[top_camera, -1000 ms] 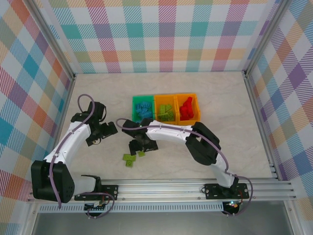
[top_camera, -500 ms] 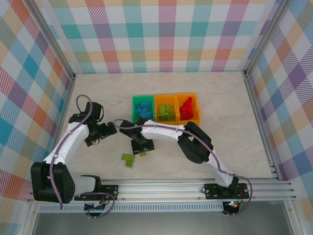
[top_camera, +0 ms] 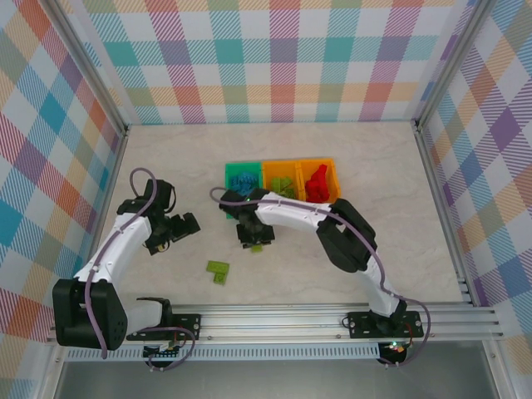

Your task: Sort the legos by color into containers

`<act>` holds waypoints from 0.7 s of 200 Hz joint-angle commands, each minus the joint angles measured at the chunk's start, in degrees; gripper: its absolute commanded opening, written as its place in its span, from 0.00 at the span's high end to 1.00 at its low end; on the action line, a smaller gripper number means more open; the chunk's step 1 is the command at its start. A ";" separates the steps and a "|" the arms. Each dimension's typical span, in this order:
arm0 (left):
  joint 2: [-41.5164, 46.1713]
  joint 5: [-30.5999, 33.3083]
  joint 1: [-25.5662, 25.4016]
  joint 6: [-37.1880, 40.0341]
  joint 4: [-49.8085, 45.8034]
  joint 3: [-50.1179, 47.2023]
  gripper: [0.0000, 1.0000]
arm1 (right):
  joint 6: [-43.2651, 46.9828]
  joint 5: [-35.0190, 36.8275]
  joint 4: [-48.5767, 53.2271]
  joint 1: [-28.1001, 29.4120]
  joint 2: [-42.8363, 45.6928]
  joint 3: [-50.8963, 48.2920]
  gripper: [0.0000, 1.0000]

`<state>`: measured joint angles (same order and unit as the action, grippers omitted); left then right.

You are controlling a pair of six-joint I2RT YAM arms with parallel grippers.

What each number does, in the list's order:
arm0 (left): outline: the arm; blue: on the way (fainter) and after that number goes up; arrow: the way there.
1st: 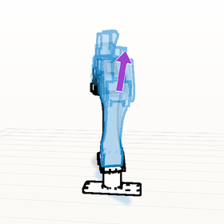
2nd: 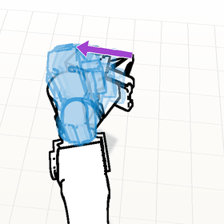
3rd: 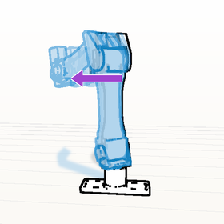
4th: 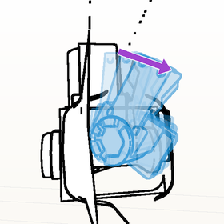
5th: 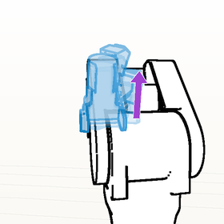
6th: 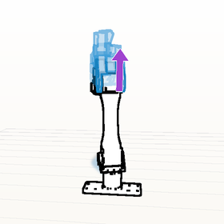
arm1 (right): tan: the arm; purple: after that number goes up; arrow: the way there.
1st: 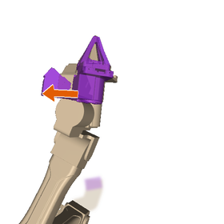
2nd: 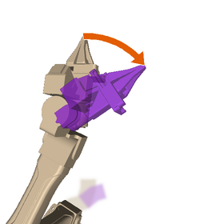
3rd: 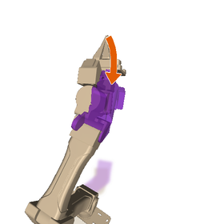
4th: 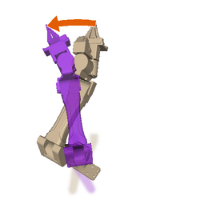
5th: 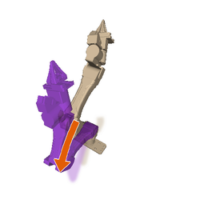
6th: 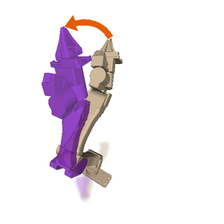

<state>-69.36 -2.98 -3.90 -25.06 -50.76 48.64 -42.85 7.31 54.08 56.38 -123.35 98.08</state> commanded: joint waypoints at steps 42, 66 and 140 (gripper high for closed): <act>4.12 -5.24 -1.46 -6.47 0.94 -6.32 0.00 | 7.26 4.33 5.83 -10.40 7.25 8.77 0.65; 3.80 -4.63 -5.67 -9.45 1.40 -6.94 0.00 | 9.62 3.32 5.93 -16.69 6.56 10.30 0.65; 2.32 -1.46 -16.69 -22.60 4.65 -9.47 0.00 | 17.10 -1.89 14.37 -25.93 -11.23 34.11 0.62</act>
<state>-66.41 -5.96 -17.23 -41.28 -47.40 39.83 -29.17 8.40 62.85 30.72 -129.88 126.30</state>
